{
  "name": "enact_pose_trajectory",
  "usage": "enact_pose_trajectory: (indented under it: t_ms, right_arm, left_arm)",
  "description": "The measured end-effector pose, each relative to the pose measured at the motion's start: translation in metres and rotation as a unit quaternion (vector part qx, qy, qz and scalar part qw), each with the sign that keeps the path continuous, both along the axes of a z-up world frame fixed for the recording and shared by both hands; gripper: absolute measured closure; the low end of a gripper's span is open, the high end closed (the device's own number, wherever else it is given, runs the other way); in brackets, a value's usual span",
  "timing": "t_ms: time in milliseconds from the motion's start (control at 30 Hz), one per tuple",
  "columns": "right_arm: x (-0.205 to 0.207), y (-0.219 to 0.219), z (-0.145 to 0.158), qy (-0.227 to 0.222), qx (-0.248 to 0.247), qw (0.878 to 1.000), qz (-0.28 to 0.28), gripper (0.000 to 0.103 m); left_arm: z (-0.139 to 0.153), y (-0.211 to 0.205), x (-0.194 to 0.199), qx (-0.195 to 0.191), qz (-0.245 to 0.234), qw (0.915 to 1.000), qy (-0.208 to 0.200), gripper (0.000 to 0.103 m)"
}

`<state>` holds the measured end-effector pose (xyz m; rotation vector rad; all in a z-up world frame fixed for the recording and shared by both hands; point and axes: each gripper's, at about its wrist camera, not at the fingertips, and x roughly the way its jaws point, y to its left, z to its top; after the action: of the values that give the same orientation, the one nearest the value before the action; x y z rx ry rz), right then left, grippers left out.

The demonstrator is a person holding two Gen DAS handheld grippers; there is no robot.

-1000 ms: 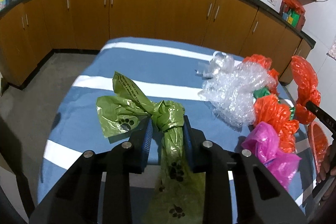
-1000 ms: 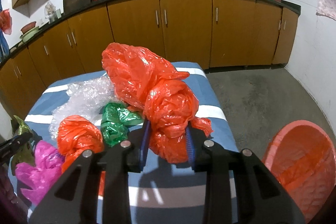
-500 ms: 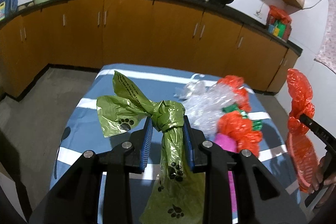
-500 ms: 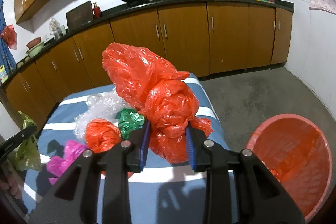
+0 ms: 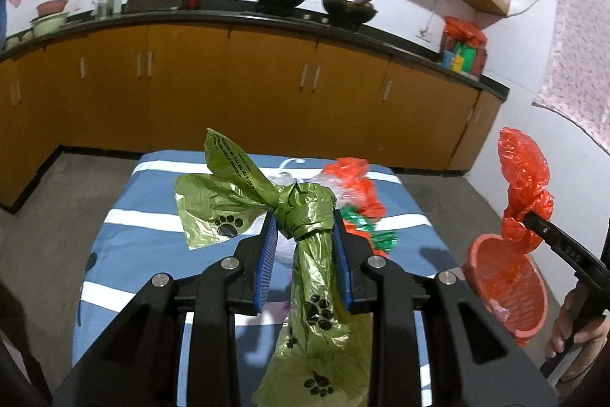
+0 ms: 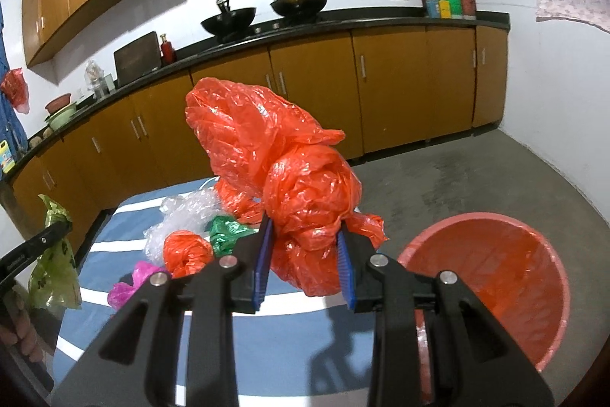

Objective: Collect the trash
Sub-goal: 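Lift both held bags and carry them toward the basket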

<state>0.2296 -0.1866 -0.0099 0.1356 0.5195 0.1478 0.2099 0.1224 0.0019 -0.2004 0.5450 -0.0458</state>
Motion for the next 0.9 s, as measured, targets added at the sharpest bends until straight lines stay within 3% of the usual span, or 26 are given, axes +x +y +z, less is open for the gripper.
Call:
enact_pose_trajectory:
  t_ms: [467, 900]
  right_arm:
    - [-0.026, -0.075, 0.007, -0.008, 0.004, 0.998, -0.065, 0.073]
    - [-0.042, -0.131, -0.002, 0.000, -0.009, 0.992, -0.127, 0.073]
  left_arm:
    - [0.011, -0.084, 0.005, -0.006, -0.079, 0.9968, -0.013, 0.074]
    - [0.006, -0.165, 0.019, -0.006, -0.164, 0.9865, -0.007, 0.074]
